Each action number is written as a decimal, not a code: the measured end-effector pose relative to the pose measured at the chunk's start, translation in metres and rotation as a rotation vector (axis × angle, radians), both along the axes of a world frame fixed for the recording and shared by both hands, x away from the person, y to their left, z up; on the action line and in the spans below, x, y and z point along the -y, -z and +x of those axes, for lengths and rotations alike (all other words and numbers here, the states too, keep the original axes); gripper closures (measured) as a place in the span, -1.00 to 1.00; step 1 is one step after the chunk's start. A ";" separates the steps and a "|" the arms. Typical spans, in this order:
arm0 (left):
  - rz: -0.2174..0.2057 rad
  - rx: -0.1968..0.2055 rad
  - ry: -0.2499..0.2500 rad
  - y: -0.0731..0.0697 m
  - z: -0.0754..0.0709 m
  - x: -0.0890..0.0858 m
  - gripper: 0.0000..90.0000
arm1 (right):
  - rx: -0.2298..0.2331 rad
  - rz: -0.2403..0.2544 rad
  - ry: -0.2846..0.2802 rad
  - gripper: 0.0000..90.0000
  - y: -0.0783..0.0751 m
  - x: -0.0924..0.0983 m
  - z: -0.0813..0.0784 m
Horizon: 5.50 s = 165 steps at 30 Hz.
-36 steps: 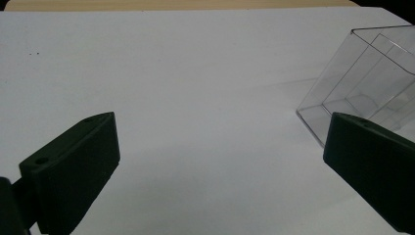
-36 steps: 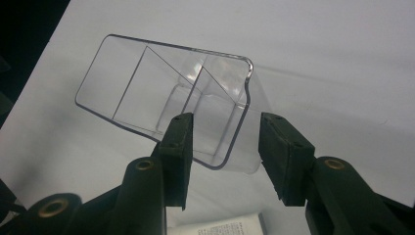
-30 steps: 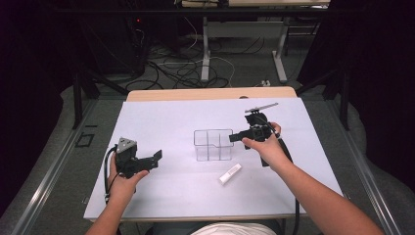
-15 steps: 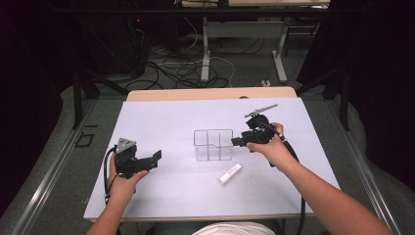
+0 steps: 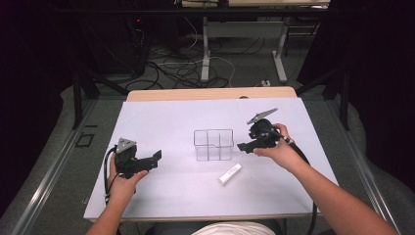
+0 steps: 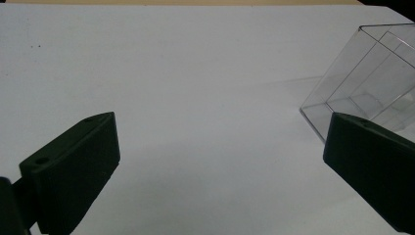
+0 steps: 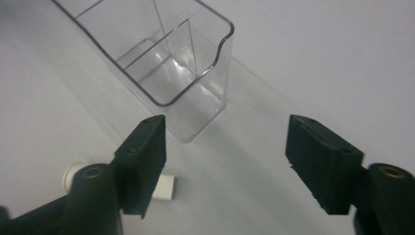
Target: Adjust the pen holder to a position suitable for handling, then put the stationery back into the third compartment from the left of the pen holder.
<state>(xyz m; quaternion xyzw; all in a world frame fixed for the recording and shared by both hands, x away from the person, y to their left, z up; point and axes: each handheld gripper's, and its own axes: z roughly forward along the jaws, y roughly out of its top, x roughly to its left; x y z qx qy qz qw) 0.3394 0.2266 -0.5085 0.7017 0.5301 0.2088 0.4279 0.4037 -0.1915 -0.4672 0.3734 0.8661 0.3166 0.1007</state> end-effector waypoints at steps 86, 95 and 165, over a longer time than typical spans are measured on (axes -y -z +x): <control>0.021 -0.004 0.006 0.001 -0.004 0.004 -0.99 | 0.234 -0.611 -1.075 0.33 0.059 -0.070 -0.036; 0.022 -0.002 0.006 0.001 -0.003 0.004 -0.99 | 0.218 -0.638 -1.098 0.46 0.058 -0.067 -0.037; 0.013 0.003 0.016 0.001 -0.003 0.007 -0.97 | 0.315 0.138 -0.470 0.58 -0.002 -0.039 -0.025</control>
